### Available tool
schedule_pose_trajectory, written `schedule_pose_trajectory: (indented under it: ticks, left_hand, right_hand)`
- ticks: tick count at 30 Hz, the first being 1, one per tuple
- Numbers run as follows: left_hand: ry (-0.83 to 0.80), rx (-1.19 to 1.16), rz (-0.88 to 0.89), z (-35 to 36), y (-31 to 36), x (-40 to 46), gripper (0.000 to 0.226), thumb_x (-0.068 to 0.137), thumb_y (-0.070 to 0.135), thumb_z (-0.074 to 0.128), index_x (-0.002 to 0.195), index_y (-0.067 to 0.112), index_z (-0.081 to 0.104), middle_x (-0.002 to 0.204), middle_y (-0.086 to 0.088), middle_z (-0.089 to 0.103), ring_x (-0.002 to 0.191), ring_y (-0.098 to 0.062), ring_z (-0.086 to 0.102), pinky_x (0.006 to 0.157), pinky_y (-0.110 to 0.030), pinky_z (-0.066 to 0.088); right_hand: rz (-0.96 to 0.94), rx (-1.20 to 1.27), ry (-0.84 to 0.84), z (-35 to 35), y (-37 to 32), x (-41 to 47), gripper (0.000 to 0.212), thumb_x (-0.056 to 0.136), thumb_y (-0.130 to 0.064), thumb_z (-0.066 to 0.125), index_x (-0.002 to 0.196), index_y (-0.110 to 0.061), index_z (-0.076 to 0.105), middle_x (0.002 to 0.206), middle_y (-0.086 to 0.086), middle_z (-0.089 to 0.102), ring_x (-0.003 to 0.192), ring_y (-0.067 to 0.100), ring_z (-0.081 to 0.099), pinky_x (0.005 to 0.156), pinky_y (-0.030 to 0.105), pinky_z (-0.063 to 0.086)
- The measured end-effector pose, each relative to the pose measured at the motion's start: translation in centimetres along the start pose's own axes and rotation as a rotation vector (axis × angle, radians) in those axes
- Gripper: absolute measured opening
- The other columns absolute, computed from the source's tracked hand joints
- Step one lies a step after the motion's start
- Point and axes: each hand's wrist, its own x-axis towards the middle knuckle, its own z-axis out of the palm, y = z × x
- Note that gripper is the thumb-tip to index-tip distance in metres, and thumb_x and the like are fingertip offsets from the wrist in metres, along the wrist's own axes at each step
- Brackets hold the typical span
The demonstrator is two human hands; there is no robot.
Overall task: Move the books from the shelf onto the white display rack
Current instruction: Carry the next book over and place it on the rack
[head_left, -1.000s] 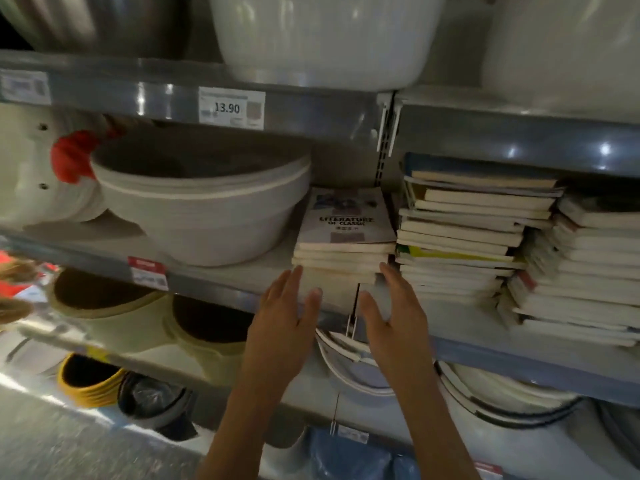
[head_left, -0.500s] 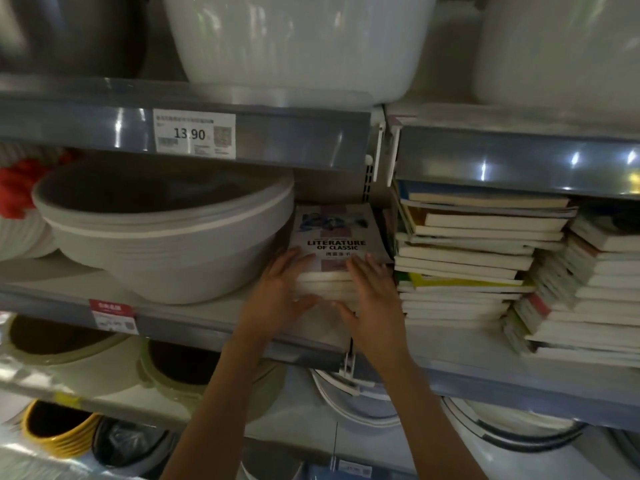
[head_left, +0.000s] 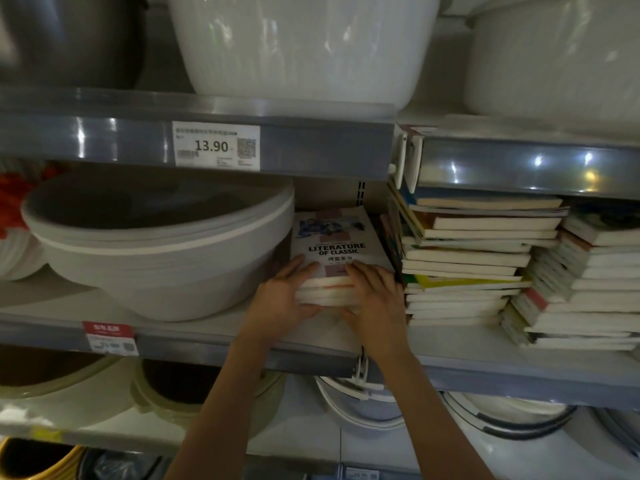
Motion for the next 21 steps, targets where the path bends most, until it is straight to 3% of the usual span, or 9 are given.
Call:
schedule_pose_trajectory:
  ticks: [4, 9, 13, 17, 21]
  left_hand:
    - [-0.077, 0.103, -0.021, -0.4, 0.2, 0.0, 0.079, 0.082, 0.036, 0.079, 0.150, 0.033, 0.039, 0.162, 0.008, 0.026, 0.143, -0.015, 0.038, 0.113, -0.036, 0.035]
    - [-0.042, 0.113, 0.030, -0.8, -0.1, -1.9, 0.079, 0.082, 0.043, 0.076, 0.151, 0.035, 0.037, 0.163, 0.008, 0.025, 0.142, -0.014, 0.041, 0.110, -0.037, 0.038]
    - [0.097, 0.086, 0.171, -0.7, -0.8, -4.6, 0.077, 0.076, 0.057, 0.061, 0.146, 0.033, 0.041, 0.155, 0.001, 0.041, 0.127, -0.020, 0.057, 0.087, -0.043, 0.058]
    - [0.170, 0.117, 0.261, -1.2, -1.1, -6.8, 0.069, 0.080, 0.059, 0.056, 0.142, 0.029, 0.047, 0.150, 0.003, 0.048, 0.122, -0.013, 0.058, 0.075, -0.024, 0.054]
    - [0.172, 0.118, 0.258, -1.4, -1.1, -7.6, 0.067, 0.080, 0.061, 0.056, 0.140, 0.032, 0.049, 0.150, 0.006, 0.048, 0.115, -0.011, 0.063, 0.070, -0.024, 0.057]
  right_hand:
    - [-0.003, 0.031, 0.027, -0.1, 0.1, -0.1, 0.076, 0.054, -0.013, 0.092, 0.125, -0.014, 0.065, 0.126, 0.003, 0.066, 0.114, 0.019, 0.046, 0.091, 0.031, 0.032]
    - [-0.119, -0.045, 0.107, -1.0, -0.1, -1.5, 0.068, 0.061, -0.027, 0.088, 0.125, -0.018, 0.066, 0.127, -0.003, 0.066, 0.110, 0.018, 0.051, 0.088, 0.038, 0.040]
    - [-0.213, -0.116, 0.246, -1.9, -1.1, -3.5, 0.059, 0.066, -0.031, 0.082, 0.122, -0.019, 0.067, 0.125, -0.004, 0.068, 0.110, 0.017, 0.053, 0.091, 0.038, 0.034]
    - [-0.204, -0.162, 0.291, -2.4, -2.2, -5.6, 0.052, 0.077, -0.040, 0.074, 0.126, -0.023, 0.064, 0.128, -0.007, 0.066, 0.122, 0.021, 0.051, 0.108, 0.043, 0.027]
    - [-0.111, -0.138, 0.179, -2.5, -2.9, -6.4, 0.062, 0.080, -0.046, 0.069, 0.136, -0.027, 0.051, 0.139, -0.003, 0.056, 0.137, 0.026, 0.040, 0.113, 0.058, 0.028]
